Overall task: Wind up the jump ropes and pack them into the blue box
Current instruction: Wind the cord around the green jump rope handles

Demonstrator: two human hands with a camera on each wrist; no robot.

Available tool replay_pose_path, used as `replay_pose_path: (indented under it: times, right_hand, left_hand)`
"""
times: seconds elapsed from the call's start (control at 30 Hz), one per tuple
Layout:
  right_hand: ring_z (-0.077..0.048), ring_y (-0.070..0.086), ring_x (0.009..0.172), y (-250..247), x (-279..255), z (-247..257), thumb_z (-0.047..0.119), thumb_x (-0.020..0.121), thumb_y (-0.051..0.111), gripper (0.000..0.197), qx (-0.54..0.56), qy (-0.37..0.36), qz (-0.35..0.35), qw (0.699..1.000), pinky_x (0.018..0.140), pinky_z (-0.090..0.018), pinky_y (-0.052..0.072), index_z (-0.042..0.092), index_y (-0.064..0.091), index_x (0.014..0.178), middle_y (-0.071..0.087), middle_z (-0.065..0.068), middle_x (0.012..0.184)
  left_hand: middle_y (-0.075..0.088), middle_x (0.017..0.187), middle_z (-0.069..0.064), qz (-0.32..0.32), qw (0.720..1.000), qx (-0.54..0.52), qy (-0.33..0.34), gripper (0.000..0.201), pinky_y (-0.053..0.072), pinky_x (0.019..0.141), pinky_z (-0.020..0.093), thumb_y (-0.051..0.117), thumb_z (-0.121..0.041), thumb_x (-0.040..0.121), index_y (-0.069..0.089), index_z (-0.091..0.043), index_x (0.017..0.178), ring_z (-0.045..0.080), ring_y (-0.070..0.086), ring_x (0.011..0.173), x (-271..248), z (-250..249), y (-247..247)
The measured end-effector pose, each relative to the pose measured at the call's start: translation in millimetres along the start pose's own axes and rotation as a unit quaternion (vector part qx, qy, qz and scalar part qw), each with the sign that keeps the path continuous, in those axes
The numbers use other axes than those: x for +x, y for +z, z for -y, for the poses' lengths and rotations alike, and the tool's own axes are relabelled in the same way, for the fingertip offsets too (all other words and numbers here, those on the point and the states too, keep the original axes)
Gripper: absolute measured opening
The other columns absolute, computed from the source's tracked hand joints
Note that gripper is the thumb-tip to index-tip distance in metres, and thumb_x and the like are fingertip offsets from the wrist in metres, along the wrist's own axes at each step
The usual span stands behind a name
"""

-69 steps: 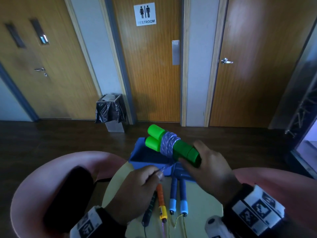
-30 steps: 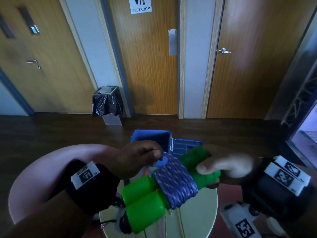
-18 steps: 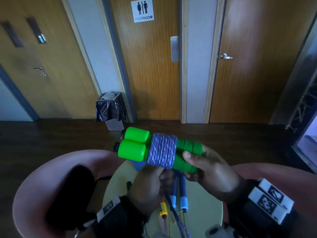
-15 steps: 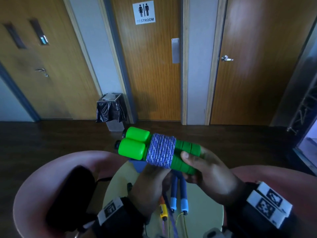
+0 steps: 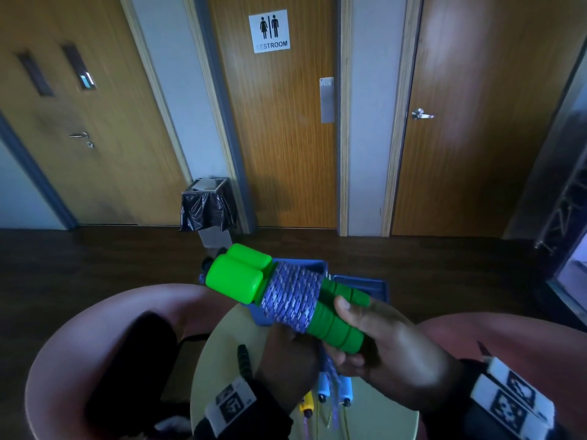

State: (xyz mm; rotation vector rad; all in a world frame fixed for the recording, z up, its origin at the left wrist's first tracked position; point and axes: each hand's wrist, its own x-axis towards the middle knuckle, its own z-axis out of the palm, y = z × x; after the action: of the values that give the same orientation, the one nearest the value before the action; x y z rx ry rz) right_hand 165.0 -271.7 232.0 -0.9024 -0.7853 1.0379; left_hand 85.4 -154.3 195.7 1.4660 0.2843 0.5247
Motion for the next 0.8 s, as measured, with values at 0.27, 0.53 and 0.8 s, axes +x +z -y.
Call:
replay_pose_path:
  times: [0.27,0.53,0.8]
  right_hand:
    - [-0.004,0.063,0.068,-16.8,-3.9,7.9,0.048,0.085,0.068,0.020,-0.459,-0.130,-0.294,0.828,0.057,-0.020,0.045,0.030,0.061,0.085,0.067,0.012,0.082]
    - [-0.012,0.064,0.062,-34.1,-2.0,7.6,0.065,0.085,0.049,0.035,-0.775,-0.067,-0.240,0.581,0.045,-0.023,0.031,0.031,0.051,0.097,0.061,0.009,0.069]
    - [0.004,0.058,0.058,-35.9,6.8,32.2,0.036,0.085,0.073,0.014,-0.529,0.208,0.026,0.823,0.053,-0.012,0.041,0.024,0.070,0.081,0.065,0.014,0.064]
  left_hand:
    - [0.062,0.067,0.014,0.037,0.995,0.084,-0.040,0.030,0.043,0.064,0.031,0.055,-0.031,0.090,0.066,-0.007,0.076,0.020,0.056,0.065,-1.8,-7.1,-7.8]
    - [0.065,0.072,-0.009,0.097,0.908,0.407,0.010,0.013,0.044,0.064,0.024,0.057,-0.032,0.097,0.065,-0.031,0.087,0.002,0.058,0.065,-9.2,-24.8,-37.8]
    - [0.071,0.097,-0.020,0.261,0.838,0.474,0.069,0.016,0.051,0.083,0.024,0.066,-0.042,0.089,0.072,-0.034,0.102,-0.005,0.065,0.092,14.8,-54.0,-55.4]
